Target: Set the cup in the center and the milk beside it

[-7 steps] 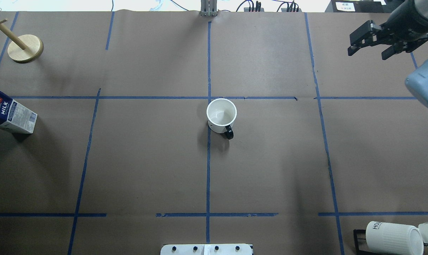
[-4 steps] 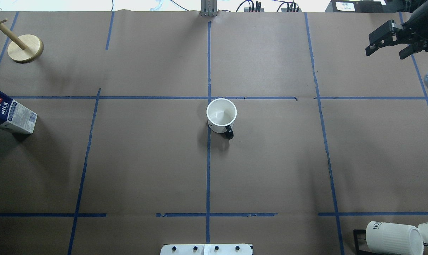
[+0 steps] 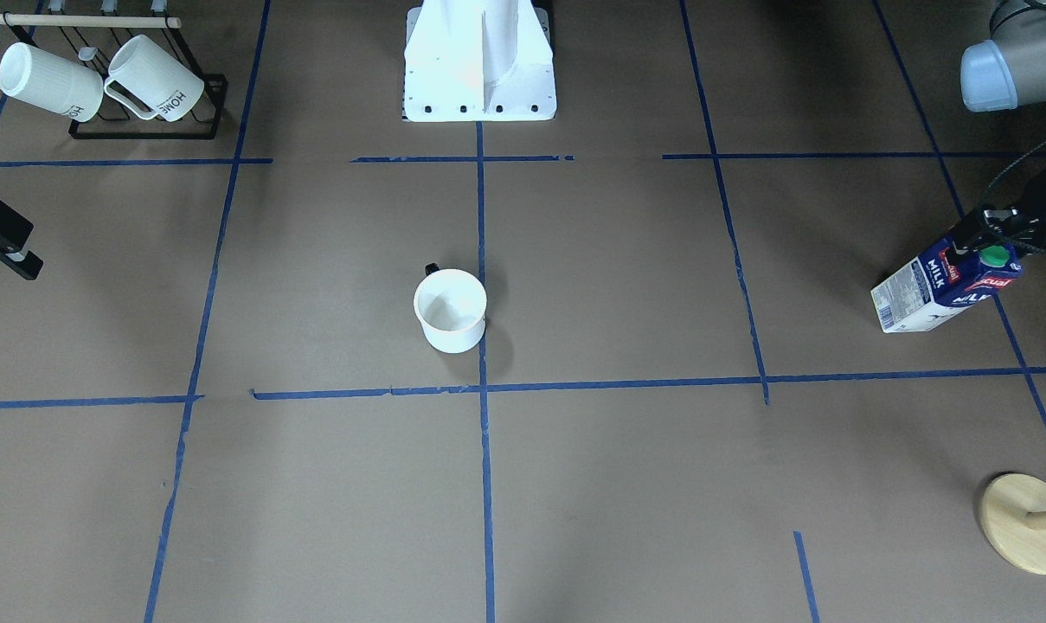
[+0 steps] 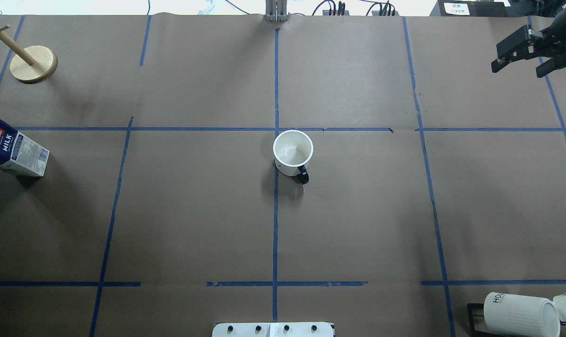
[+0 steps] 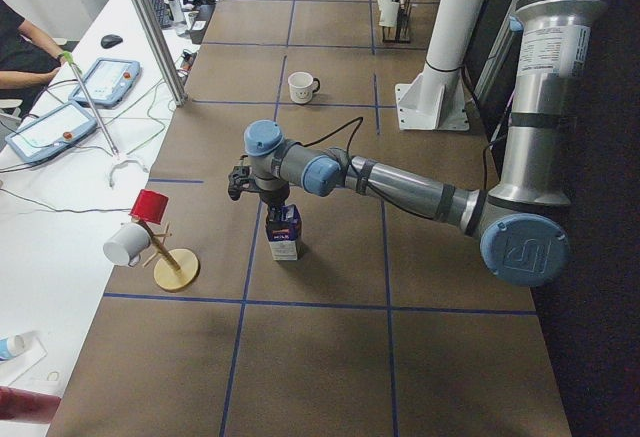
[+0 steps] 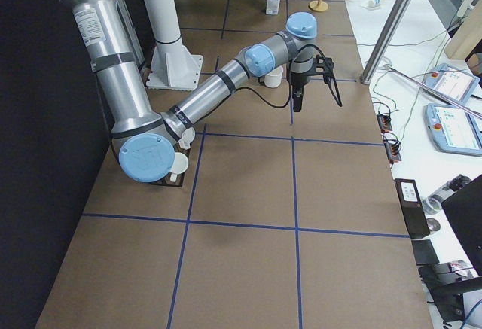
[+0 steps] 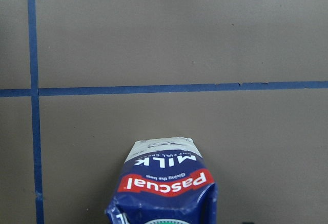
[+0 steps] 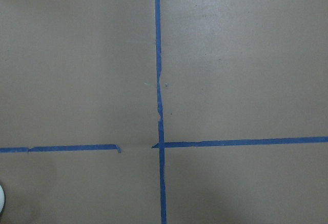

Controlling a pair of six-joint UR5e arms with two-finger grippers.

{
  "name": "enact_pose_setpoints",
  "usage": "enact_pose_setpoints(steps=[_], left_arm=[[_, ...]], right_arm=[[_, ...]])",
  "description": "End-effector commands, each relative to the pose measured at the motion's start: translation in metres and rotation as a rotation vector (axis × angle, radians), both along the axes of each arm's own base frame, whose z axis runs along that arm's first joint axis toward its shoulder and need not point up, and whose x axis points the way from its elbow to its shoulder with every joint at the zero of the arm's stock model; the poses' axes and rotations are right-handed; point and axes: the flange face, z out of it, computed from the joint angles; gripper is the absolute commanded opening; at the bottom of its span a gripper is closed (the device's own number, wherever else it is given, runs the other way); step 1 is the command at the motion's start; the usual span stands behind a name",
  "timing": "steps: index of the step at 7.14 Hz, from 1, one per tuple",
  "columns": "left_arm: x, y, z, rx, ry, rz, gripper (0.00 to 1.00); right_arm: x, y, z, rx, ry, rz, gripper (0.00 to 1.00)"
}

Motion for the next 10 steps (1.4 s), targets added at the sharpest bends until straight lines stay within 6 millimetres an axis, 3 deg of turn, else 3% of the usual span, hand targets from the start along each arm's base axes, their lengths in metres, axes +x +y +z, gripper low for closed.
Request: enact_pose_setpoints(steps=[1,3,6,7,8,10], left_arm=[[-0.008,0.011,-0.009,0.026,0.003,-0.011,0.08],[-0.017,0.021,-0.066,0.055,0.016,-0.025,0.03],[0.003,-0.021,-0.225,-0.028,0.026,-0.09,0.03],[0.048,-0.021,-0.264,-0.068,0.05,-0.101,0.03],[0.108,-0.012,-0.301,-0.126,0.077,-0.09,0.04],[0.207,-0.015,-0.372,-0.174,0.079,-0.111,0.04]], right_arm=[[0.0,-0.001,-0.006,0.007,-0.003,0.003,1.0],[0.001,-0.001,-0.003,0.006,-0.003,0.002,1.0],[0.013,0.015,0.014,0.002,-0.007,-0.006,1.0],[0.023,0.018,0.021,0.015,-0.007,-0.02,1.0],[0.038,0.022,0.036,0.03,-0.011,-0.045,1.0],[0.082,0.039,0.084,0.056,-0.008,-0.089,1.0]])
